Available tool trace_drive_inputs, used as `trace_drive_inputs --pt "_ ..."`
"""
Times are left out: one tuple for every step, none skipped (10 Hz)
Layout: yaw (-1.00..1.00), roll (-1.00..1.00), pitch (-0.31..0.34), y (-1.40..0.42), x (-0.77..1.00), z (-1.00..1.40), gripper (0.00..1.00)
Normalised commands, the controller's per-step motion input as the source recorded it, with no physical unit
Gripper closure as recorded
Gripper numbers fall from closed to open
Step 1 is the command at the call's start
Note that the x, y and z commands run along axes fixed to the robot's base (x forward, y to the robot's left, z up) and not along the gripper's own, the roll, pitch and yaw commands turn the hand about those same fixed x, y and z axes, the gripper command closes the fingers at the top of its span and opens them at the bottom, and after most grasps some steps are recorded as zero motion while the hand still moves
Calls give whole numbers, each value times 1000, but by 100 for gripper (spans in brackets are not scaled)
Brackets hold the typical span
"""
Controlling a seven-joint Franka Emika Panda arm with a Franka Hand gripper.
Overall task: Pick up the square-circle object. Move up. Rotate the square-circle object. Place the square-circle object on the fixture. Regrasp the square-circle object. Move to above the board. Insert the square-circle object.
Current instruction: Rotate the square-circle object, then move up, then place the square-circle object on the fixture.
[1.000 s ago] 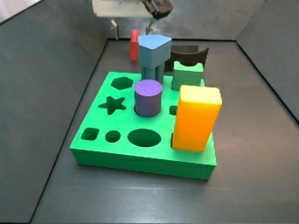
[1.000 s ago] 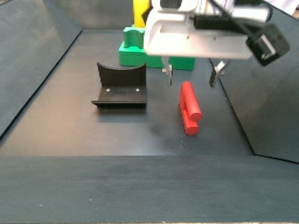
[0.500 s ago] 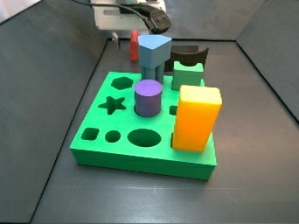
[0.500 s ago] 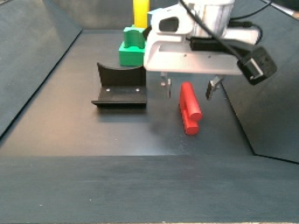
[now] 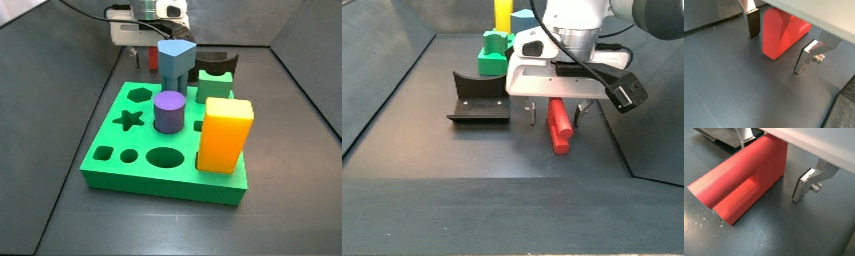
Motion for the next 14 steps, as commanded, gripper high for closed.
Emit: trace_drive_inputs --pt "0 0 0 0 0 0 100" --pt "0 0 0 0 0 833 100" --pt "-1 0 9 0 -11 817 100" --pt "-7 7 27 4 -28 728 100" --pt "-15 24 43 5 -21 562 100" --pt "-19 39 54 4 -18 422 100" --pt "-21 55 58 5 -16 277 100" --pt "0 0 0 0 0 1000 100" --pt "3 14 -18 1 6 1000 100" --pt "-3 22 13 3 -7 1000 100" --pt "-10 30 22 5 -9 1000 100" --pt "-22 50 34 9 -13 1000 100" --pt "-28 64 41 9 -20 1000 100" --pt "-25 79 46 11 -27 1000 100"
